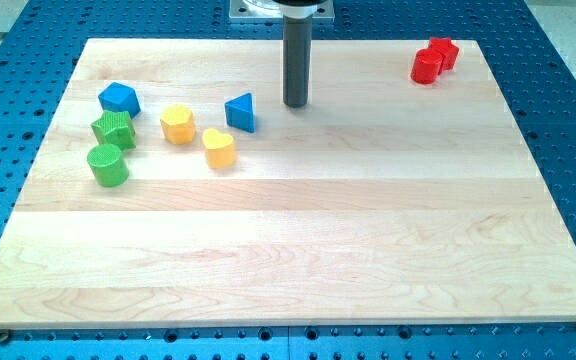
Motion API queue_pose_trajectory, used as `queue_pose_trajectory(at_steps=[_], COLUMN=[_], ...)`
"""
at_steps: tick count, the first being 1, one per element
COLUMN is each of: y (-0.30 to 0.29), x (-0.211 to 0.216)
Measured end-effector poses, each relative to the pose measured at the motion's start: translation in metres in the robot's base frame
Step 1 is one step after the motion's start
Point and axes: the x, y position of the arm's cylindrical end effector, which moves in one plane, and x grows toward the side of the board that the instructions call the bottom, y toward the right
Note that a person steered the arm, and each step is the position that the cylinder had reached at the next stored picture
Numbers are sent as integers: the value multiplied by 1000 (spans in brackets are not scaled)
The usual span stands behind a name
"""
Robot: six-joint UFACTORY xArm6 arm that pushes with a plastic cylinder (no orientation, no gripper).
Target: Slide the triangle above the yellow heart
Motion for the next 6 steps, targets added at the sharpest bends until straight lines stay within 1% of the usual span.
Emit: queue_pose_trajectory(at_steps=[1,3,6], y=[0,-4,-49], x=[13,13,13])
